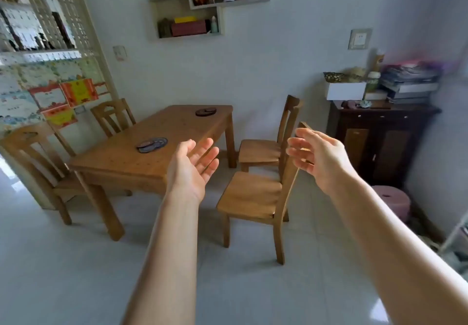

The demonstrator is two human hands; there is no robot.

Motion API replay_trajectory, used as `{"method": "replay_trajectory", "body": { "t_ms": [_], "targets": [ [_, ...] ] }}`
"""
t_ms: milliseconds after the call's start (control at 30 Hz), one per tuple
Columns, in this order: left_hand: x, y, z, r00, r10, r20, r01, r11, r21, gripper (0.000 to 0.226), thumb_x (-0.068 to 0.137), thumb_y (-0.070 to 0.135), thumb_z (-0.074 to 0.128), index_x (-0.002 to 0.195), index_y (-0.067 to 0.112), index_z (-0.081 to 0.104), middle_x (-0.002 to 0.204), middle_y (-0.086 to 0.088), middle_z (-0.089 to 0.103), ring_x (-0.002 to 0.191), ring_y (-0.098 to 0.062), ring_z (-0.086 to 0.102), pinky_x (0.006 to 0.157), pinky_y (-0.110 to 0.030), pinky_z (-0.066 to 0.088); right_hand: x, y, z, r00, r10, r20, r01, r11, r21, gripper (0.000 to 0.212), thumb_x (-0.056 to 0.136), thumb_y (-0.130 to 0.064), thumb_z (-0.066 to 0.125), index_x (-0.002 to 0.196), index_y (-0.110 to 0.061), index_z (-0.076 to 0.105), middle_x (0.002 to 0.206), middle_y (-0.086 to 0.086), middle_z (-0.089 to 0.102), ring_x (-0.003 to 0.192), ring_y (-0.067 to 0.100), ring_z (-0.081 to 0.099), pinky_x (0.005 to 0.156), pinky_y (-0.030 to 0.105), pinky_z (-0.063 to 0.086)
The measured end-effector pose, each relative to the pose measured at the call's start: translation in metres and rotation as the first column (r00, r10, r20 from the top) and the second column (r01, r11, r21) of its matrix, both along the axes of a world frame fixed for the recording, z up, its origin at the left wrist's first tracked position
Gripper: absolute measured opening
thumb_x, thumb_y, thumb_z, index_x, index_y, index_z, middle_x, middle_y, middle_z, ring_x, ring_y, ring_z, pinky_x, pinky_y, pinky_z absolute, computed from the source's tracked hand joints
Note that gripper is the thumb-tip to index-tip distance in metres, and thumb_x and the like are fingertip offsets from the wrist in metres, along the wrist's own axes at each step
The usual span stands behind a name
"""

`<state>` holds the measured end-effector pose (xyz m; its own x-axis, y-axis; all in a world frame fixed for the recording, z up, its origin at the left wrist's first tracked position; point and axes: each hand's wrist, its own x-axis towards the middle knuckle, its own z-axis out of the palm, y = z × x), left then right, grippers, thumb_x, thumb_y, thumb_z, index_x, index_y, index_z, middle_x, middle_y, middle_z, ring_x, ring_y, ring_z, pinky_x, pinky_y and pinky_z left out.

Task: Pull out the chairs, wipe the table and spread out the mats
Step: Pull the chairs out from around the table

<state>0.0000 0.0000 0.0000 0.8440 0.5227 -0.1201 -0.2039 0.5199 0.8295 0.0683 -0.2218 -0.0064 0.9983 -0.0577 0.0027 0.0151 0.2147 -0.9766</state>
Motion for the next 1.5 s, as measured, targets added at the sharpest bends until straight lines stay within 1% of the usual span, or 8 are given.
{"method": "replay_trajectory", "body": {
  "t_ms": [100,233,467,700,867,1033,1267,1500],
  "targets": [
    [0.037,-0.044,-0.002,1.000,-0.018,-0.022,0.017,0.998,-0.061,0.028,0.100,0.027,0.046,0.123,0.016,0.057,0.104,-0.005,0.075,0.092,-0.022,0.074,0.082,-0.035,0.058,0.030,-0.054,0.002,1.000,0.009,0.008,-0.009,1.000,-0.024,0.019,0.094,-0.026,0.062,0.107,-0.014,0.070,0.098,0.009,0.075,0.082,0.021,0.072,0.073,0.031,0.054],
    [0.083,-0.098,-0.008,0.998,-0.059,-0.024,0.055,0.991,-0.123,0.027,0.101,0.027,0.046,0.124,0.016,0.055,0.109,-0.006,0.073,0.094,-0.022,0.072,0.076,-0.032,0.057,0.072,-0.104,0.001,1.000,0.007,-0.019,-0.008,0.999,-0.035,0.020,0.095,-0.026,0.060,0.107,-0.013,0.070,0.098,0.009,0.075,0.080,0.021,0.071,0.079,0.035,0.056],
    [0.155,-0.153,-0.024,0.995,-0.059,-0.080,0.052,0.995,-0.082,0.030,0.101,0.032,0.046,0.126,0.019,0.056,0.108,-0.003,0.073,0.092,-0.020,0.073,0.072,-0.030,0.059,0.143,-0.145,-0.017,0.998,0.030,-0.059,-0.031,0.999,-0.008,0.020,0.095,-0.027,0.061,0.105,-0.013,0.069,0.098,0.009,0.075,0.089,0.025,0.072,0.072,0.031,0.055],
    [0.248,-0.179,-0.039,0.994,-0.034,-0.107,0.027,0.997,-0.070,0.022,0.101,0.032,0.045,0.113,0.020,0.060,0.105,-0.002,0.074,0.090,-0.019,0.073,0.071,-0.030,0.059,0.238,-0.167,-0.029,0.996,0.064,-0.062,-0.066,0.997,-0.034,0.019,0.097,-0.026,0.059,0.106,-0.014,0.069,0.098,0.008,0.075,0.089,0.024,0.072,0.073,0.031,0.056],
    [0.337,-0.184,-0.048,0.992,-0.024,-0.123,0.014,0.996,-0.087,0.018,0.101,0.033,0.045,0.103,0.022,0.060,0.106,-0.002,0.073,0.095,-0.021,0.071,0.078,-0.031,0.058,0.331,-0.172,-0.034,0.989,0.101,-0.104,-0.108,0.992,-0.059,0.019,0.097,-0.024,0.057,0.108,-0.012,0.068,0.098,0.010,0.074,0.083,0.022,0.070,0.071,0.031,0.056],
    [0.433,-0.191,-0.055,0.988,-0.033,-0.151,0.013,0.991,-0.136,0.021,0.101,0.032,0.044,0.110,0.019,0.058,0.105,-0.003,0.072,0.096,-0.021,0.070,0.080,-0.032,0.058,0.432,-0.168,-0.035,0.978,0.143,-0.153,-0.163,0.979,-0.125,0.016,0.096,-0.021,0.059,0.104,-0.011,0.069,0.095,0.011,0.074,0.078,0.023,0.071,0.068,0.031,0.056],
    [0.529,-0.195,-0.069,0.982,-0.022,-0.188,-0.006,0.989,-0.146,0.028,0.102,0.030,0.041,0.122,0.015,0.054,0.110,-0.004,0.070,0.099,-0.021,0.069,0.075,-0.031,0.057,0.540,-0.143,-0.050,0.950,0.225,-0.219,-0.246,0.967,-0.074,0.014,0.095,-0.019,0.060,0.101,-0.011,0.070,0.089,0.010,0.075,0.072,0.021,0.070,0.065,0.029,0.056],
    [0.591,-0.193,-0.110,0.956,0.130,-0.262,-0.166,0.979,-0.120,0.031,0.103,0.029,0.039,0.128,0.015,0.052,0.113,-0.005,0.069,0.102,-0.021,0.066,0.081,-0.033,0.054,0.636,-0.118,-0.091,0.877,0.391,-0.281,-0.425,0.902,-0.073,0.015,0.095,-0.019,0.060,0.099,-0.011,0.071,0.086,0.011,0.074,0.068,0.022,0.069,0.061,0.029,0.053]
  ]
}}
